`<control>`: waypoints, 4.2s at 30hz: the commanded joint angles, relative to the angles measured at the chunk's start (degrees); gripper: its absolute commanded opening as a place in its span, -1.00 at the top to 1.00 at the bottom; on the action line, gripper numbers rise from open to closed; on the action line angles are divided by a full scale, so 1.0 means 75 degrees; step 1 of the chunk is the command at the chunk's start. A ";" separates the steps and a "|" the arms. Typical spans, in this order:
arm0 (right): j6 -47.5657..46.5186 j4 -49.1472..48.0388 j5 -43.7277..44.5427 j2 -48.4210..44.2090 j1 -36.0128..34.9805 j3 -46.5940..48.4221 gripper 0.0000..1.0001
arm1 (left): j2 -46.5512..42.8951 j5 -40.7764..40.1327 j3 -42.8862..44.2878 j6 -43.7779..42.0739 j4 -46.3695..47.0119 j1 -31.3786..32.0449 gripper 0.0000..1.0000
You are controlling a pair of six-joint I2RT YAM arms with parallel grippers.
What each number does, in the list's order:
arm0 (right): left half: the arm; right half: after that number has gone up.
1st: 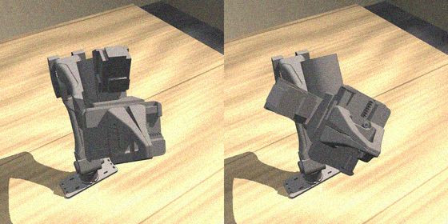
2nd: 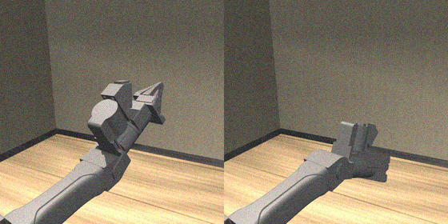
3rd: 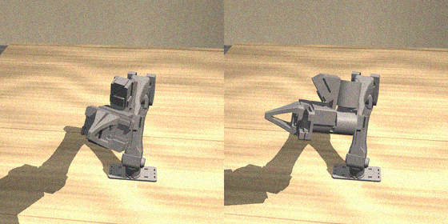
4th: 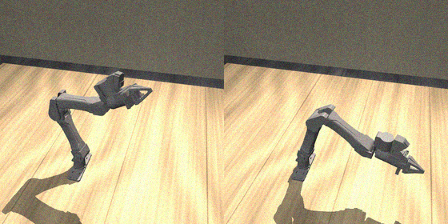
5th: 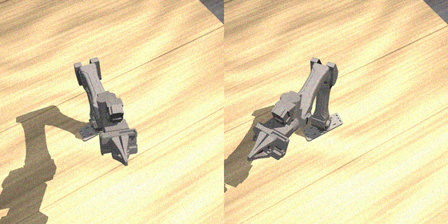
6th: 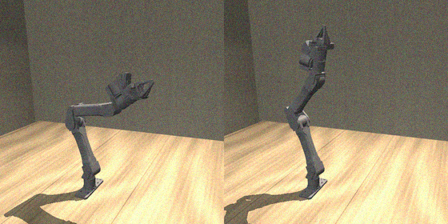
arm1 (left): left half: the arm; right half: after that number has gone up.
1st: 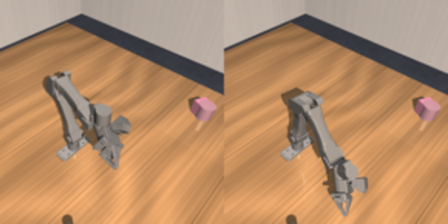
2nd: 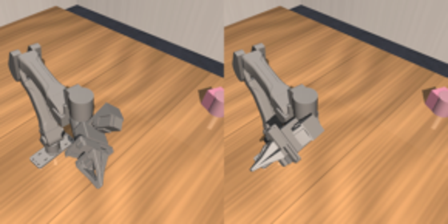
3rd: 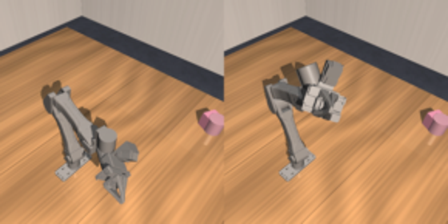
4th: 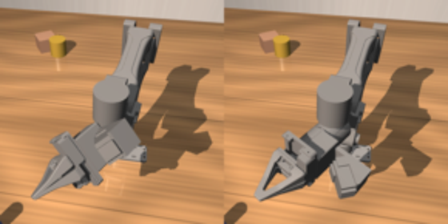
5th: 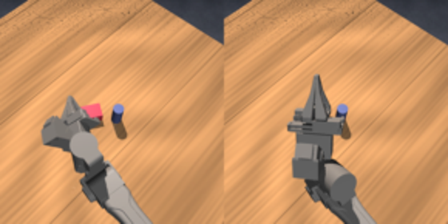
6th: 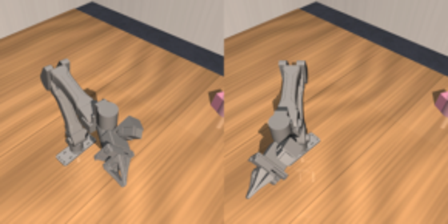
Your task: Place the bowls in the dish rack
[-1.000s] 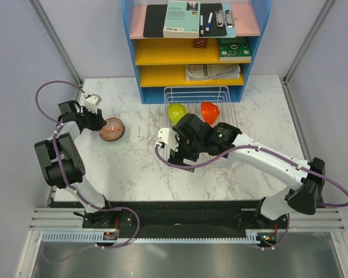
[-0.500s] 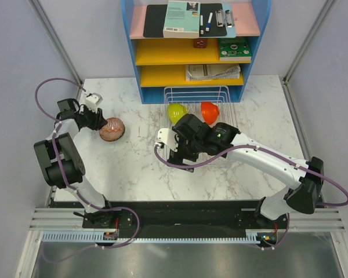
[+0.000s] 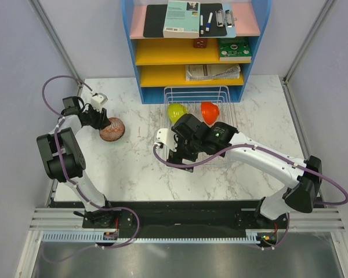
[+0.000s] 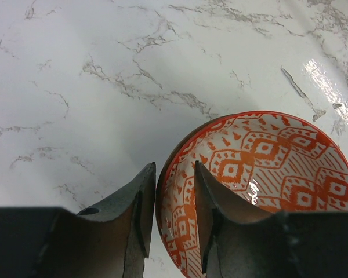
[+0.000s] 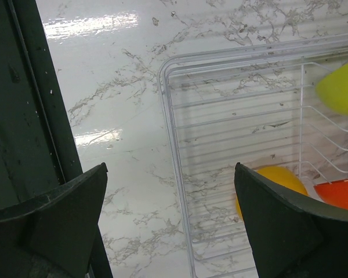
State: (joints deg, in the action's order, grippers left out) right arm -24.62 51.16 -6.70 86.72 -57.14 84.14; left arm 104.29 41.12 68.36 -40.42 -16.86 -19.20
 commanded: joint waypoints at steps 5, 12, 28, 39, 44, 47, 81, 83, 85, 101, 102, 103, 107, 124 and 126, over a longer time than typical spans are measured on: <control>0.0119 -0.0012 -0.0115 0.0063 0.0014 0.0418 -0.95 | 0.0028 -0.0069 0.0460 -0.0352 -0.0177 0.0064 0.36; 0.0130 -0.0001 -0.0138 0.0028 0.0014 0.0465 -0.95 | 0.0016 -0.0116 0.0425 -0.0364 -0.0189 0.0064 0.71; 0.0248 -0.0106 0.0002 0.0051 0.0014 0.0512 -0.95 | -0.1623 0.0188 -0.0160 0.0303 -0.0248 0.0041 0.96; 0.1325 -0.1218 0.0672 0.0249 0.0283 0.0968 -0.95 | -0.3275 0.1382 -0.0560 0.1182 -0.0236 0.0064 0.96; 0.2508 -0.1523 -0.1213 0.0437 0.1641 0.1636 -0.95 | -0.3744 0.2415 -0.0536 0.1675 -0.0330 0.0472 0.96; 0.2966 -0.1641 -0.2479 0.0543 0.2309 0.1719 -0.95 | -0.4002 0.2404 -0.0571 0.1745 -0.0376 0.1197 0.96; 0.5017 -0.3352 -0.8751 0.2090 0.4139 0.0559 -0.95 | -0.3476 0.2204 0.0835 0.2319 -0.0518 0.4634 0.96; 0.5029 -0.3364 -0.8844 0.2148 0.4139 0.0594 -0.95 | -0.3499 0.2298 0.0835 0.2366 -0.0482 0.4646 0.96; 0.5041 -0.3352 -0.8938 0.2230 0.4139 0.0652 -0.95 | -0.3499 0.2380 0.0835 0.2448 -0.0470 0.4670 0.96; 0.5240 -0.3387 -0.9560 0.2289 0.4127 0.0899 -0.85 | -0.3476 0.2286 0.0776 0.2565 -0.0353 0.5009 0.96; 0.5252 -0.3376 -0.9595 0.2266 0.4127 0.0910 -0.80 | -0.3464 0.2263 0.0776 0.2566 -0.0330 0.5033 0.96; 0.5263 -0.3364 -0.9641 0.2266 0.4127 0.0910 -0.78 | -0.3441 0.2263 0.0753 0.2566 -0.0330 0.5044 0.96; 0.5263 -0.3387 -0.9794 0.2242 0.4150 0.0887 -0.67 | -0.3464 0.2146 0.0741 0.2496 -0.0306 0.5091 0.96; 0.5275 -0.3352 -1.0310 0.2313 0.4127 0.0793 1.00 | -0.3441 0.1947 0.0694 0.2367 -0.0295 0.5103 0.96; 0.5275 -0.3352 -1.0193 0.2289 0.4127 0.0758 1.00 | -0.3429 0.1947 0.0694 0.2378 -0.0295 0.5115 0.83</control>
State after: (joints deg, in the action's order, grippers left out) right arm 15.88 28.62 -76.51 104.86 -25.78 88.33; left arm 78.56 55.55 71.85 -23.53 -20.71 18.72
